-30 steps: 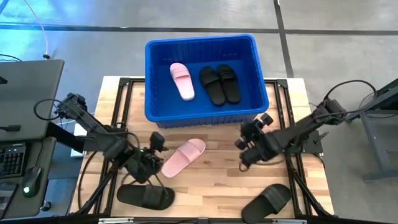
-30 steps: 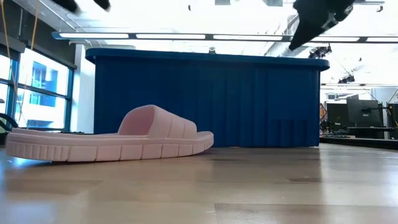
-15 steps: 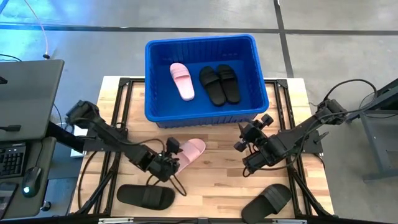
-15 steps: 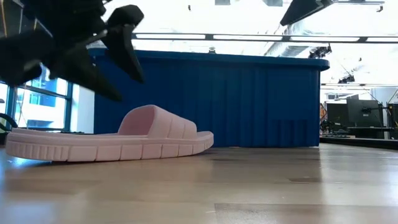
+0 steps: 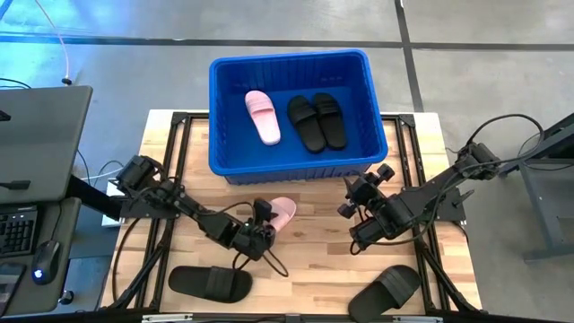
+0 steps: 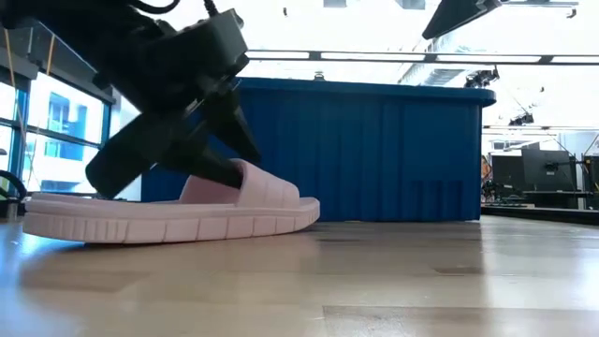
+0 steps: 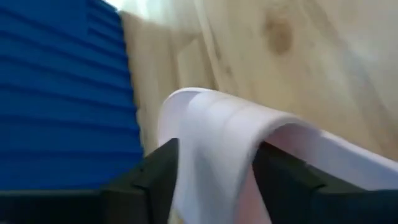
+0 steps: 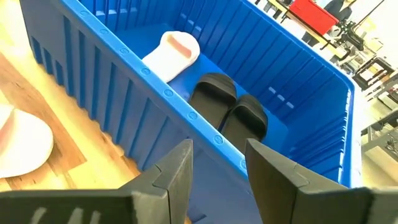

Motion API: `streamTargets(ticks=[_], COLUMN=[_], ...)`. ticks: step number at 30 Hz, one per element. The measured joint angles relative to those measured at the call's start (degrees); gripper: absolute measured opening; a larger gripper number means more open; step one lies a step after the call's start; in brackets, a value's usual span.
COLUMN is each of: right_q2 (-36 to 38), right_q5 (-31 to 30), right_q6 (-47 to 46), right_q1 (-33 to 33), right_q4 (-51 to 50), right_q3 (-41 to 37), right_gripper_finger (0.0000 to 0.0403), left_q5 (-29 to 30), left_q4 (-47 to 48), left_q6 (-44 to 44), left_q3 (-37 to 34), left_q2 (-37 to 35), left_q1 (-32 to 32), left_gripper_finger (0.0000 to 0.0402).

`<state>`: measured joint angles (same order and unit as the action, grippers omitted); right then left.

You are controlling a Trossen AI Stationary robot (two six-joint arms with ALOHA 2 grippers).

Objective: Pick and place slides into bin
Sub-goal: Put the pink slide into the blue bin

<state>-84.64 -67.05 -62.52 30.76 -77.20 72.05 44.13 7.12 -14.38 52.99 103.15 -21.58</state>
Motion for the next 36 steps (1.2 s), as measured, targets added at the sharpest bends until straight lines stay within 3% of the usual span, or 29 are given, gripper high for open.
streamTargets(ticks=[7, 11, 15, 23, 26, 31, 36], right_q2=[0.0, 0.0, 0.0, 0.0, 0.0, 0.0, 0.0], right_q5=[0.7, 2.3, 2.7, 6.3, 6.3, 6.3, 6.2], right_q6=[0.0, 0.0, 0.0, 0.0, 0.0, 0.0, 0.0], right_q1=[0.0, 0.0, 0.0, 0.0, 0.0, 0.0, 0.0], right_q4=[-0.4, -0.7, -1.0, -1.0, -1.0, -1.0, -1.0], right_q3=[0.0, 0.0, 0.0, 0.0, 0.0, 0.0, 0.0], right_gripper_finger=[0.0138, 0.0138, 0.0138, 0.0138, 0.0138, 0.0138, 0.0138], left_q5=[-1.0, 0.4, 0.6, 15.2, 22.1, 28.3, 30.2], left_q4=[0.2, 3.9, 15.6, 52.0, 61.4, 72.9, 78.0], left_q6=[-0.1, 3.2, 4.5, 6.7, 3.9, 1.7, 2.8], left_q3=[0.0, 1.9, 9.3, 36.8, 47.6, 61.6, 65.6], left_q2=[0.0, -1.3, -4.5, -8.0, -8.0, -8.0, -8.1], left_q1=[-0.2, -1.1, -3.5, -8.4, -8.4, -1.4, 12.1], left_gripper_finger=[0.0017, 0.0019, 0.0006, 0.0006, 0.001, 0.0004, 0.0011])
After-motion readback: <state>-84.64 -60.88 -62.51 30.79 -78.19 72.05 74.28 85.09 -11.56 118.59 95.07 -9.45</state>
